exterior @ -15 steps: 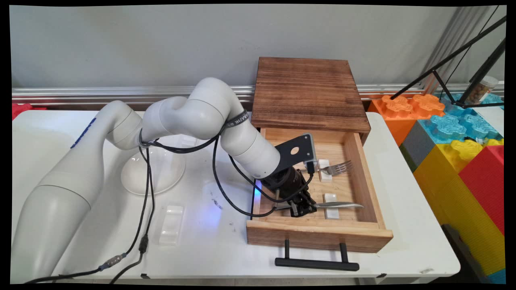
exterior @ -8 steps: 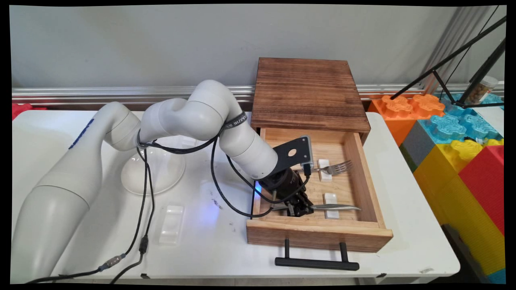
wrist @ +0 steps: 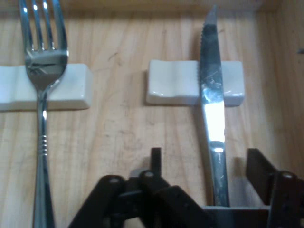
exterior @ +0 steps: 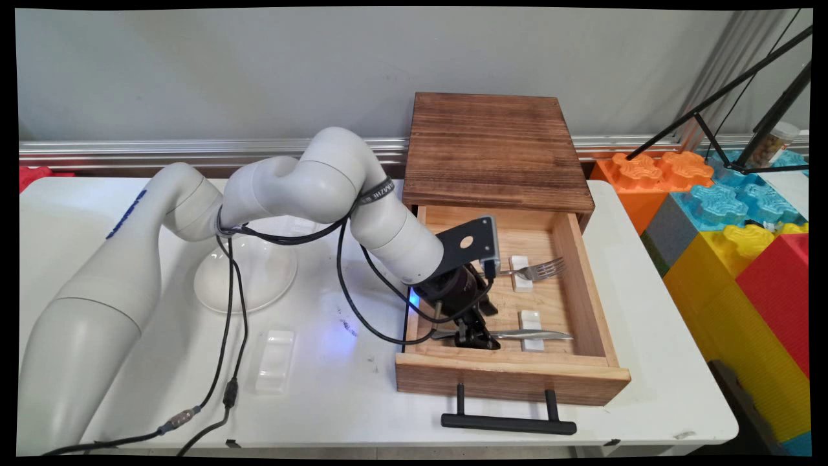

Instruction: Place the picked object into the drawer

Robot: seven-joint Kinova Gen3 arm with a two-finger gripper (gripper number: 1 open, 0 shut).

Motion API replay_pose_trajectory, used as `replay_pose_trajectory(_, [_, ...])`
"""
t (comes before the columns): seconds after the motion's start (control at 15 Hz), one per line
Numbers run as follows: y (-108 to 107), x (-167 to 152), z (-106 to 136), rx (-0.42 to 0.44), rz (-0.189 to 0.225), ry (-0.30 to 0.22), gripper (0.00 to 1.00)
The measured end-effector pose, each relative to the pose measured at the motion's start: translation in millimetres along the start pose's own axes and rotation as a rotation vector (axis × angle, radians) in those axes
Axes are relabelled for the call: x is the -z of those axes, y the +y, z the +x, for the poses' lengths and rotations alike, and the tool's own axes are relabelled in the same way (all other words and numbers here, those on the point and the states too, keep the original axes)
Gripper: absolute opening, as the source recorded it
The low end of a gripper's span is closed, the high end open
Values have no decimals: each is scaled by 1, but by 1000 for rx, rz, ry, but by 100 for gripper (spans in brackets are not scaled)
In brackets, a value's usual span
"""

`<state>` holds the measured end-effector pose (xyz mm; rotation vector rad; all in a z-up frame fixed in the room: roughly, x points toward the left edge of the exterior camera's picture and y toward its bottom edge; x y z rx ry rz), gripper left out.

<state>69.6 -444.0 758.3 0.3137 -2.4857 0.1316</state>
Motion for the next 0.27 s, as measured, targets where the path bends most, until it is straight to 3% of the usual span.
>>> replay_pose_trajectory(0.27, [-6,7,5,19,5,16,100])
